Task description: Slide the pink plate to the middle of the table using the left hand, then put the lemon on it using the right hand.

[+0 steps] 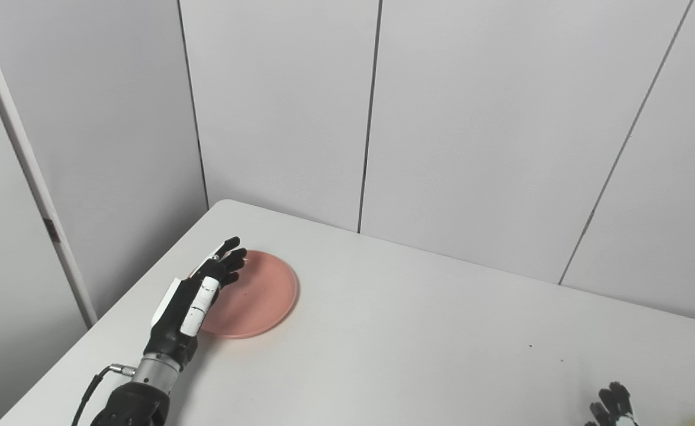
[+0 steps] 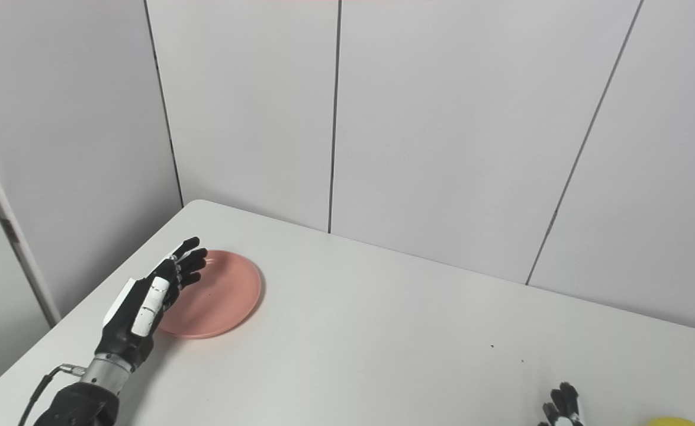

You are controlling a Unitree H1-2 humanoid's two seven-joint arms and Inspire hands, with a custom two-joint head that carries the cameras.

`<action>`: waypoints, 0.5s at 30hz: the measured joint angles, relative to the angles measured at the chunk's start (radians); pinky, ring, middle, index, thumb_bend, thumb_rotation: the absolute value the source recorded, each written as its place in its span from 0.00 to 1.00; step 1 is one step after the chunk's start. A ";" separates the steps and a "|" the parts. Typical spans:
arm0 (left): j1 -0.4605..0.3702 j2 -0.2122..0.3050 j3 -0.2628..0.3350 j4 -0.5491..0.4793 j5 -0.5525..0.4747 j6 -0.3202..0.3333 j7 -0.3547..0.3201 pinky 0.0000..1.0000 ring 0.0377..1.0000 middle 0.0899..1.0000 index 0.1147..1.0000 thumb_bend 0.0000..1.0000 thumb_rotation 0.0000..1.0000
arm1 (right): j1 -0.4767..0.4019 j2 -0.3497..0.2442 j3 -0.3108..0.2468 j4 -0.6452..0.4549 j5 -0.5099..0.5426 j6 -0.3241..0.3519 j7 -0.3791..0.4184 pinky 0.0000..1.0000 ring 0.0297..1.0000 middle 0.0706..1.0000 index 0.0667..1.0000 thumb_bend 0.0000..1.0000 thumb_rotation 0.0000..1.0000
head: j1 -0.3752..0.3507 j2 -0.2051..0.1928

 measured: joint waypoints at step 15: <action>-0.128 0.029 0.063 0.190 0.022 -0.079 0.085 0.82 0.80 0.79 0.79 0.77 1.00 | 0.007 -0.011 0.001 0.006 0.011 0.000 0.005 1.00 1.00 1.00 1.00 0.50 0.96 | 0.011 -0.002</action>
